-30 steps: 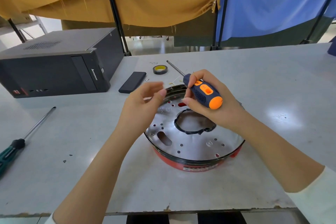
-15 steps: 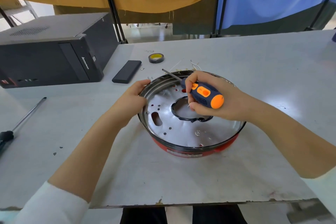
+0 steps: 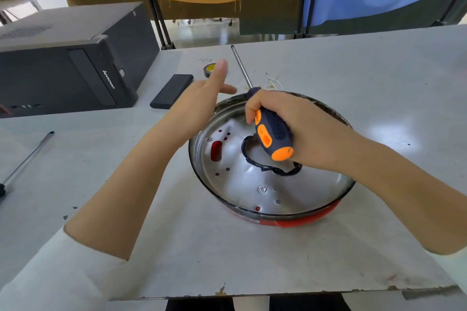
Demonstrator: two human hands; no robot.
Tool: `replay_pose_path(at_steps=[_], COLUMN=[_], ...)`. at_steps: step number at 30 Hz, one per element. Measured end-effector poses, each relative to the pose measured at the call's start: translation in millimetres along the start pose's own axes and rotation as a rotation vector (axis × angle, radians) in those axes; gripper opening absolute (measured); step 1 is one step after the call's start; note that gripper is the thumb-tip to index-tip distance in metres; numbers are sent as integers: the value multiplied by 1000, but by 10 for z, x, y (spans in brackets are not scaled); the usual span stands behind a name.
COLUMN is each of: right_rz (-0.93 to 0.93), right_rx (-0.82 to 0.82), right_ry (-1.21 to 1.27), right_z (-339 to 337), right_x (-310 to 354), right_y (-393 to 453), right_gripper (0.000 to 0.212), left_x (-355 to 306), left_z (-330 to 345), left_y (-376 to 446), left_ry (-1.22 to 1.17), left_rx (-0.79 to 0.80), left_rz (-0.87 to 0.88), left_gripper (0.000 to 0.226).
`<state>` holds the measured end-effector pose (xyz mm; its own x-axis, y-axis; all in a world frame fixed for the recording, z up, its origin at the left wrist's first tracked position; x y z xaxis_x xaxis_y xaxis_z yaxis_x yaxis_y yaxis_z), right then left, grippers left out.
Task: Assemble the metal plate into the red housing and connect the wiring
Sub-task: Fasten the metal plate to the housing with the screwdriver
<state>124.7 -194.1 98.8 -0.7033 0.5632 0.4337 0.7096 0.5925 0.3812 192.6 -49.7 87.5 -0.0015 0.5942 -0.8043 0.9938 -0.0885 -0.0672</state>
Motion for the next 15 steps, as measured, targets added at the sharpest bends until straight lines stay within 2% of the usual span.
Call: replay_pose_path(at_steps=[5,7,10,12,15], right_rz=[-184,-155,-22,39,79], right_rx=[-19,-14,-43,-20,134], right_ry=[-67,-20,203,253,155], right_z=[120,129,50,5,35], right_x=[237,229,114,16,-85], right_y=[133,158,99,31,-42], right_gripper=[38,49,56,41,19], left_x=[-187,-176,-86,8,219], left_z=[107,100,-93,-267,-362], left_y=[-114,-155,-116,-108,-128], left_ry=[-351,-555,-707,-740,-618], left_rx=[75,64,-62,-94,4], left_rz=[-99,-187,-243,-252,-284], left_gripper=[29,30,31,30,28])
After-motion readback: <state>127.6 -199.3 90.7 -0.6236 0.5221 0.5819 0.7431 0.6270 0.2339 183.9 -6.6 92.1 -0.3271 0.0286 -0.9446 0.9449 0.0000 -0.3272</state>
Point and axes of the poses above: each hand's wrist, its own y-axis towards the middle knuckle, its own z-axis out of the palm, x = y × z, the point moved 6 cm from there along y, towards the middle knuckle, and after that the axes turned 8 degrees about -z, right-handed, at the moved point
